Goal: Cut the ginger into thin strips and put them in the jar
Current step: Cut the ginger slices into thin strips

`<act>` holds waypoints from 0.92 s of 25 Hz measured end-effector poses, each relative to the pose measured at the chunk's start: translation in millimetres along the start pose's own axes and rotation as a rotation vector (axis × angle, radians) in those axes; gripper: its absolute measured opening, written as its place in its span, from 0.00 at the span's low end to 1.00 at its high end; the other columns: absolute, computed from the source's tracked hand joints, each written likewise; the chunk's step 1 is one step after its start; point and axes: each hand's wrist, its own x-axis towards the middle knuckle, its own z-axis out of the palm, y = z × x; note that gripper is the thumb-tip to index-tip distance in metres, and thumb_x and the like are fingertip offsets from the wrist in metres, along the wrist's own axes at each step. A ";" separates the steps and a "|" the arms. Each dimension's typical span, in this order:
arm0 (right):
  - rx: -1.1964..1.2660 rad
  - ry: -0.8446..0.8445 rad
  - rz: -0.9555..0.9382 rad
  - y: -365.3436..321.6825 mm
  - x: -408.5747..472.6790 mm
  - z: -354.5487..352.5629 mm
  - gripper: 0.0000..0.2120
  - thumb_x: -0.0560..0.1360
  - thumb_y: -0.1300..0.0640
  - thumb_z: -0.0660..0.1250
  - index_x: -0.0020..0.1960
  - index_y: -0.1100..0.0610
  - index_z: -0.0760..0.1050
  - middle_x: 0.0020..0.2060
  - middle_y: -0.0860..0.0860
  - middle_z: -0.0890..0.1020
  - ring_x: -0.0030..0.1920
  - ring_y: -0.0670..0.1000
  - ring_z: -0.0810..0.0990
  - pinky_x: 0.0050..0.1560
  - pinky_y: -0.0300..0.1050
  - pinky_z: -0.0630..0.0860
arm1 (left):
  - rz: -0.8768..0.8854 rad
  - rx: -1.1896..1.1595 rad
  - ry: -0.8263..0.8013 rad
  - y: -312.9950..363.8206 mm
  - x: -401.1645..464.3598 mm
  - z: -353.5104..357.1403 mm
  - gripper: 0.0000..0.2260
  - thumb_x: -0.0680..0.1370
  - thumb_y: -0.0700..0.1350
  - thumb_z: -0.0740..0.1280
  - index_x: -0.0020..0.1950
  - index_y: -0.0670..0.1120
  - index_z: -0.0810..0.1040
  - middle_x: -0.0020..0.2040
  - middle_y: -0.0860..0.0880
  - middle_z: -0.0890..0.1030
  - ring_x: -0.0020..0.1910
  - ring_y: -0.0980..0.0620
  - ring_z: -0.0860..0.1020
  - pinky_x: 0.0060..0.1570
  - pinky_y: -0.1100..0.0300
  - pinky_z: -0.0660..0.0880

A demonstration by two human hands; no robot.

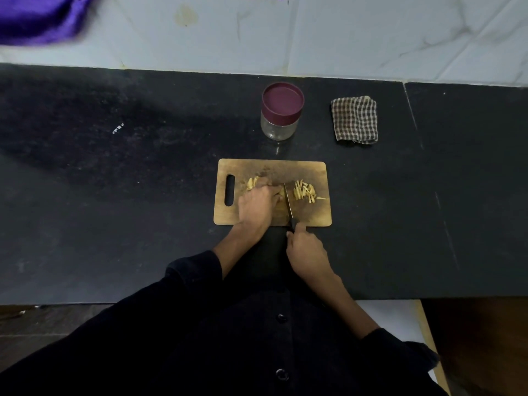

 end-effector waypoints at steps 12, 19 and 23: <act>0.094 0.050 -0.023 -7.6 3.0 -9.7 0.10 0.84 0.52 0.53 0.55 0.58 0.67 0.45 0.55 0.77 0.48 0.58 0.79 0.47 0.55 0.77 | -0.010 0.005 -0.002 -4.0 3.3 5.9 0.12 0.79 0.50 0.65 0.61 0.53 0.80 0.60 0.51 0.75 0.52 0.50 0.79 0.48 0.54 0.75; 0.056 0.046 -0.027 -16.6 12.5 -12.8 0.09 0.84 0.53 0.54 0.57 0.58 0.67 0.45 0.55 0.78 0.48 0.58 0.80 0.45 0.54 0.76 | -0.003 0.000 0.005 -5.9 4.3 7.8 0.12 0.79 0.50 0.65 0.61 0.52 0.80 0.61 0.51 0.75 0.52 0.50 0.79 0.47 0.54 0.76; 0.013 0.060 -0.032 -19.1 12.9 -10.5 0.10 0.84 0.54 0.54 0.59 0.60 0.67 0.48 0.58 0.80 0.49 0.59 0.80 0.44 0.54 0.76 | -0.007 0.006 0.018 -7.7 6.1 11.7 0.12 0.79 0.49 0.65 0.61 0.51 0.80 0.60 0.52 0.76 0.51 0.50 0.80 0.48 0.53 0.77</act>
